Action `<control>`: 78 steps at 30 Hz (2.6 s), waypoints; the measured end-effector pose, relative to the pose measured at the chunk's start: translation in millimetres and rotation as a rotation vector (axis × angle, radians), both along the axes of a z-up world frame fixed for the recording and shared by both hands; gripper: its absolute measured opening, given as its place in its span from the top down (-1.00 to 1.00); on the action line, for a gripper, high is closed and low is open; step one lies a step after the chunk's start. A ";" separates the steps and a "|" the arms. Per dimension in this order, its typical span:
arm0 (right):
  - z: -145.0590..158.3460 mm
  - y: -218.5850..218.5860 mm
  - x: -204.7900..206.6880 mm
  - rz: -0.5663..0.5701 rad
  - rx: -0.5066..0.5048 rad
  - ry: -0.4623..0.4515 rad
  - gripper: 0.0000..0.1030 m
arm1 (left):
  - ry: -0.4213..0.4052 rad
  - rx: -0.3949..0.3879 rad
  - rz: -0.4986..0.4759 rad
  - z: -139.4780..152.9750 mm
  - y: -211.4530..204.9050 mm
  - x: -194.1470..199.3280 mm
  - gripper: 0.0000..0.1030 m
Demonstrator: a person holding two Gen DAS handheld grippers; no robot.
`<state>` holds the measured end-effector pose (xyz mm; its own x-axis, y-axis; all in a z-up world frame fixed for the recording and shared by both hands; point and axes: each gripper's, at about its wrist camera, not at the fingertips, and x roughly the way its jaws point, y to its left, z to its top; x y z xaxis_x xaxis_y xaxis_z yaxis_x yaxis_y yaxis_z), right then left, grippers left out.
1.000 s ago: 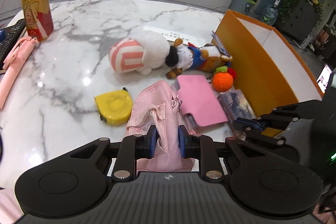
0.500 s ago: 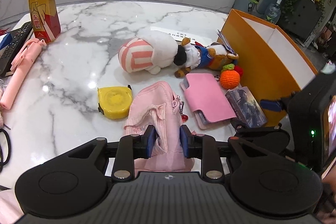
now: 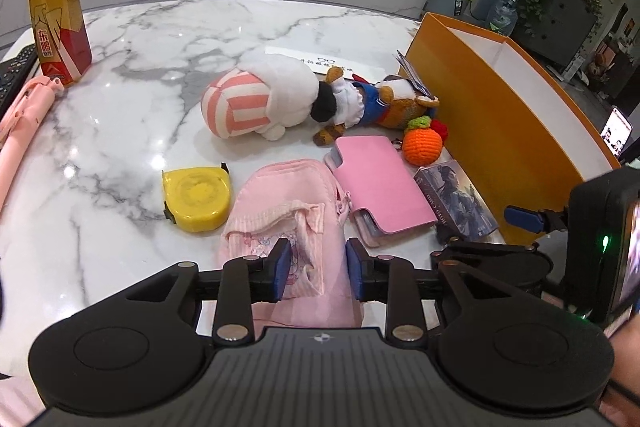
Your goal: Organize objects
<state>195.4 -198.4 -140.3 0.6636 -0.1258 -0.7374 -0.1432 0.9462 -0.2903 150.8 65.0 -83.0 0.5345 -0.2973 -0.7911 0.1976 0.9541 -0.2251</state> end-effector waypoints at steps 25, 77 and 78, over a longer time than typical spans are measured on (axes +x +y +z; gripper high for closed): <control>9.9 -12.6 11.0 0.094 0.218 0.173 -0.28 | 0.076 -0.004 -0.087 -4.1 -53.4 69.8 -0.08; 4.7 -28.1 -6.8 0.242 0.315 0.276 -0.16 | 0.137 0.055 -0.040 0.8 -74.2 43.9 0.52; 4.0 -26.4 -11.6 0.255 0.297 0.270 -0.16 | 0.130 0.052 -0.034 2.2 -73.0 38.2 0.51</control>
<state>183.7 -224.8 -136.3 0.4257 0.2587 -0.8671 -0.4144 0.9076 0.0673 189.0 -8.0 -80.8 0.4169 -0.2704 -0.8678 0.2030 0.9583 -0.2012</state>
